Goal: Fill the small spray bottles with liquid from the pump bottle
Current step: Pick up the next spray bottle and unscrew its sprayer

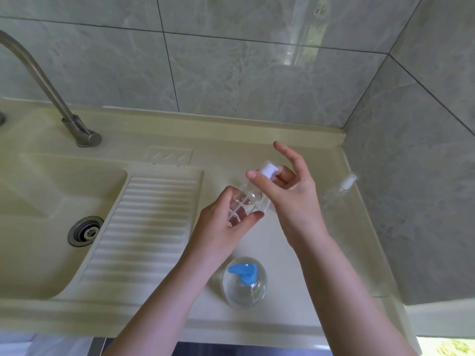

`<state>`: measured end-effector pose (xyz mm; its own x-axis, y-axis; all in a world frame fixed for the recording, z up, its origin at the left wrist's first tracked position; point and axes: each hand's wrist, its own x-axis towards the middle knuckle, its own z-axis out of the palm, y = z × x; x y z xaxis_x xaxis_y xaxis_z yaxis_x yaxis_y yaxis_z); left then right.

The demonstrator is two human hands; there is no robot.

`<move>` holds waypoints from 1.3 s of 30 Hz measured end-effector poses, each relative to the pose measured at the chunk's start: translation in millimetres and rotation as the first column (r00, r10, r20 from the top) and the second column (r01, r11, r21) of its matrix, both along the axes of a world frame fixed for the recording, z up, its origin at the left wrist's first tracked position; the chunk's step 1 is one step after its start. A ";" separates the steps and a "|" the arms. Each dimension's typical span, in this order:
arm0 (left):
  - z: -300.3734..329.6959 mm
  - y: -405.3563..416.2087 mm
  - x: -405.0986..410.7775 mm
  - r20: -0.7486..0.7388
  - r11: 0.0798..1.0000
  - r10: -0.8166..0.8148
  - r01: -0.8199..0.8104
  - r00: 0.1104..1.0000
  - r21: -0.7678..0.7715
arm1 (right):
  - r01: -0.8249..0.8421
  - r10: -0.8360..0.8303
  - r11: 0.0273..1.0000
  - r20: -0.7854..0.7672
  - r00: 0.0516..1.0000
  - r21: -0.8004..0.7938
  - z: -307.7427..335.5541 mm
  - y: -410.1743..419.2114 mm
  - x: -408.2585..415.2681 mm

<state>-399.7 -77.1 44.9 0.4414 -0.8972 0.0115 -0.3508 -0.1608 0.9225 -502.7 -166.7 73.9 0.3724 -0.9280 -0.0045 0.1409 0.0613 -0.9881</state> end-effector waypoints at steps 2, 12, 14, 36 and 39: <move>-1.3 0.3 2.7 -0.002 1.000 0.012 -0.012 1.000 0.001 | -0.102 0.099 0.994 0.081 0.992 0.034 2.2 -1.5 -3.2; -0.3 10.6 5.0 0.125 1.000 0.013 -0.011 0.992 -0.018 | -0.009 0.004 0.999 -0.104 0.995 -0.045 9.6 7.1 -12.3; -0.8 17.0 8.2 0.140 0.999 0.009 -0.005 0.990 -0.032 | 0.003 -0.008 0.998 -0.065 0.998 -0.067 16.2 10.7 -19.5; -35.0 138.8 10.5 -0.187 0.982 0.174 -0.156 0.967 0.105 | 0.360 -0.314 0.931 -0.631 0.709 -0.059 -139.0 96.7 -102.1; -40.1 146.8 8.1 -0.152 0.987 0.137 -0.123 0.979 0.100 | 0.307 -0.305 0.942 -0.720 0.623 -0.134 -149.7 90.3 -91.2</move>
